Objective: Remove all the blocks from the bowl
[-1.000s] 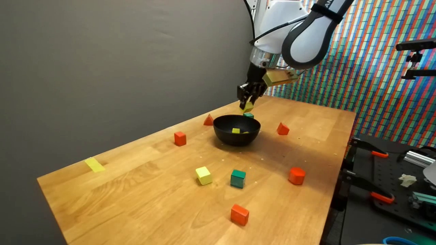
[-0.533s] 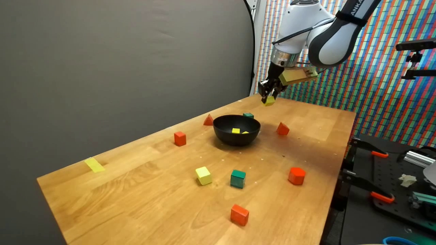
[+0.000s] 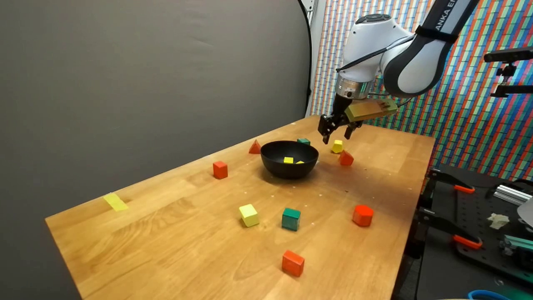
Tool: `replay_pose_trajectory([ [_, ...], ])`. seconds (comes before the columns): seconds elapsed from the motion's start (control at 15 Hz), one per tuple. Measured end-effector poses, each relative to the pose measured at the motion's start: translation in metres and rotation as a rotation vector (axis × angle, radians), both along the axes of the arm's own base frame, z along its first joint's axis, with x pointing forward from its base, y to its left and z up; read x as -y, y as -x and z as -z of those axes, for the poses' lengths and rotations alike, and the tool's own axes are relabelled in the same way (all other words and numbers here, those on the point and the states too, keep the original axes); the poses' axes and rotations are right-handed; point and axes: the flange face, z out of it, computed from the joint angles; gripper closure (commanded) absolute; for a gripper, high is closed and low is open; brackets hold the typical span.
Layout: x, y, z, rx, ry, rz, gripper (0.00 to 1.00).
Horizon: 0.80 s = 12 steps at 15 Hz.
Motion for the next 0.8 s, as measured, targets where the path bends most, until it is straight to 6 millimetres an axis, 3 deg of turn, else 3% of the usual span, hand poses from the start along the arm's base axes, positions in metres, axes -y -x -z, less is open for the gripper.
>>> replay_pose_trajectory([
  [0.2, -0.013, -0.001, -0.011, 0.025, -0.033, -0.01, 0.0],
  [0.4, -0.039, -0.005, -0.04, 0.095, -0.094, -0.045, 0.0],
  [0.6, -0.078, -0.006, -0.059, 0.138, -0.156, -0.096, 0.0],
  [0.8, -0.125, -0.001, -0.058, 0.115, -0.21, -0.165, 0.0],
])
